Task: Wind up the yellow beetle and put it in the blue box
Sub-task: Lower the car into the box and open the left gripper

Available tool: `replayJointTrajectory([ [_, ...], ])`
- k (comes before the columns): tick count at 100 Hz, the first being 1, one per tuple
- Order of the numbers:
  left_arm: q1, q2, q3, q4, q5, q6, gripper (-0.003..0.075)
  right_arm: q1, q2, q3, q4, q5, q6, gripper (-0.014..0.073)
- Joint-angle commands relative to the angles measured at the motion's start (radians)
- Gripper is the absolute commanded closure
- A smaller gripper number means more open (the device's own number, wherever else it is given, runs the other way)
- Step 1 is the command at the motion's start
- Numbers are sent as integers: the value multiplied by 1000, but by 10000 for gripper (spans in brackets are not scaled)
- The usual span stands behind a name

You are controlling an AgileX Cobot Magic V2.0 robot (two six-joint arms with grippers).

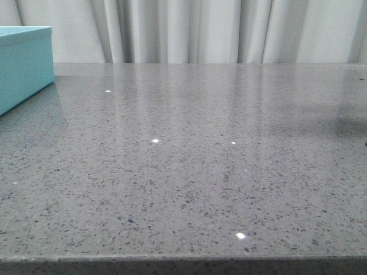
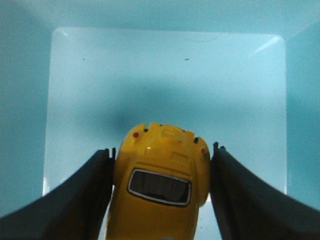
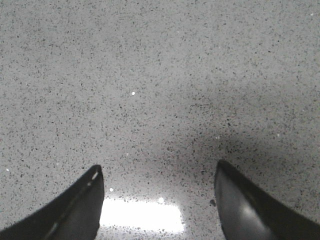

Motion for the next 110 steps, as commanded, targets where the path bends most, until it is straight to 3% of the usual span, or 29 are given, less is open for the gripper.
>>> replayJointTrajectory([
  [1, 0, -21, -23, -16, 9, -12, 521, 0, -36, -26, -7, -52, -12, 116],
  [57, 0, 78, -7, -44, 9, -12, 511, 0, -36, -26, -7, -69, -12, 116],
  [88, 0, 78, -7, -58, 9, -12, 241, 0, -36, -26, -7, -73, -12, 116],
  [110, 0, 59, -7, -95, 9, -12, 232, 0, -39, -26, -7, -78, -12, 116],
])
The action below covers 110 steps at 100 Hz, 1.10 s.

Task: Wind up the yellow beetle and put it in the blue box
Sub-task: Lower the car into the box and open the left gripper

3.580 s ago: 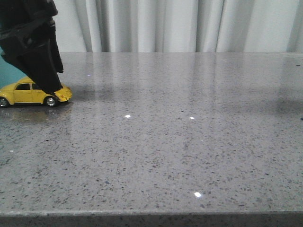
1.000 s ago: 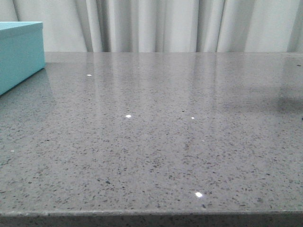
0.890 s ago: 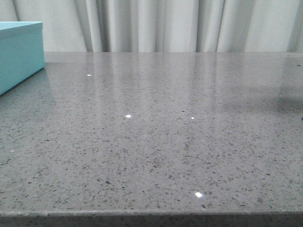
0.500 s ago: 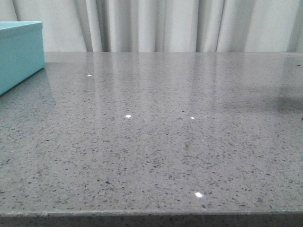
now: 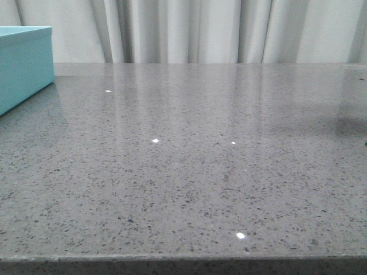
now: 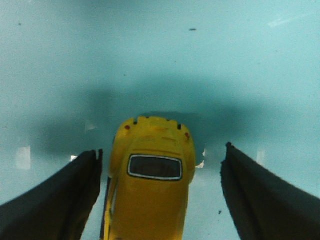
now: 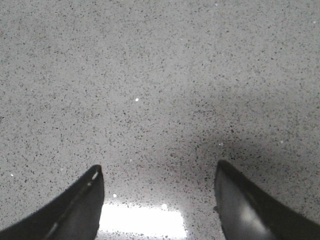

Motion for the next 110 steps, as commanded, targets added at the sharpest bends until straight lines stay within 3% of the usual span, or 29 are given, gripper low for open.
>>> replayJointTrajectory([
  [1, 0, -78, -27, -45, 26, -10, 234, 0, -40, -26, -8, -57, -13, 116],
  [38, 0, -282, -29, -132, -9, 62, 365, 0, -156, -26, -43, -96, -61, 116],
  [59, 0, -424, -29, -199, -9, 105, 499, 0, -264, -5, -59, -140, -66, 116],
  [75, 0, -516, -27, -283, 1, 155, 655, 0, -354, 61, -96, -193, -66, 130],
  [83, 0, -553, -27, -307, 19, 182, 741, 0, -398, 112, -105, -213, -66, 214],
  [110, 0, -700, 57, -329, 1, 187, 739, 0, -525, 249, -104, -225, -65, 660],
])
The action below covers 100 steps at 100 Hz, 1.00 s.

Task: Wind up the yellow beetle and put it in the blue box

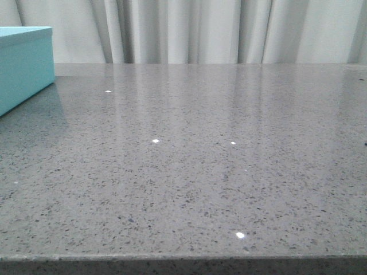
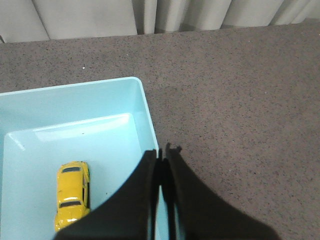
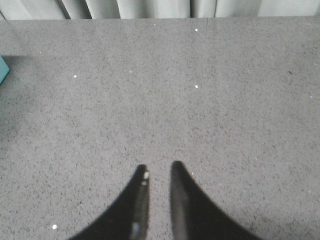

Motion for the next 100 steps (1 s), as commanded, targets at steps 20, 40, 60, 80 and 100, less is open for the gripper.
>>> replayJointTrajectory([
  [20, 0, -253, 288, -103, -148, 60, 739, 0, -131, 96, -27, -119, -7, 711],
  [40, 0, -462, 579, -105, -295, 67, 739, -1, -209, 173, -41, -198, -7, 711],
  [60, -20, -656, 820, -125, -434, 110, 739, -1, -269, 270, -42, -296, -7, 711],
  [80, -95, -812, 1034, -126, -561, 136, 739, -1, -296, 372, -44, -402, -7, 711],
  [100, -118, -954, 1223, -126, -712, 171, 739, -1, -301, 484, -49, -543, -7, 711],
])
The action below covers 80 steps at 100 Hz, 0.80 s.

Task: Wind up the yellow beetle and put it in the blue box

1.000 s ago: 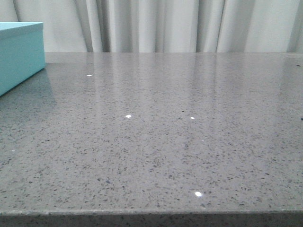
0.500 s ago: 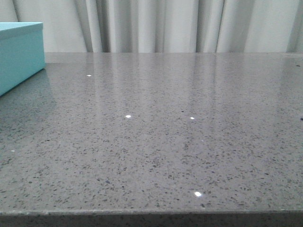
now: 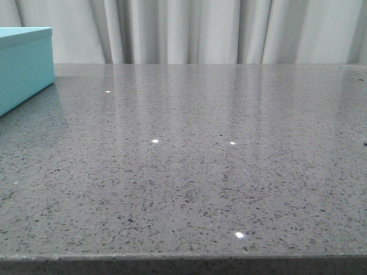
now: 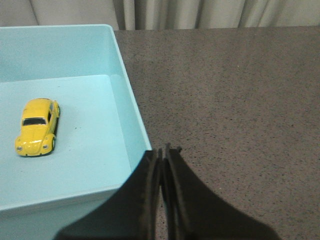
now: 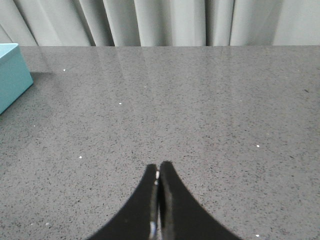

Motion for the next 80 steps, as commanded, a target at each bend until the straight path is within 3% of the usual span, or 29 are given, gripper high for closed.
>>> replayJointTrajectory([
  [1, -9, -47, 57, -34, -140, 30, 739, -1, 2, 19, -25, -156, -7, 711],
  [36, -9, -171, 251, -34, -274, 42, 739, -1, 2, 193, -101, -475, -7, 711],
  [80, -9, -173, 255, -51, -253, 42, 739, -1, 4, 223, -101, -510, -7, 711],
])
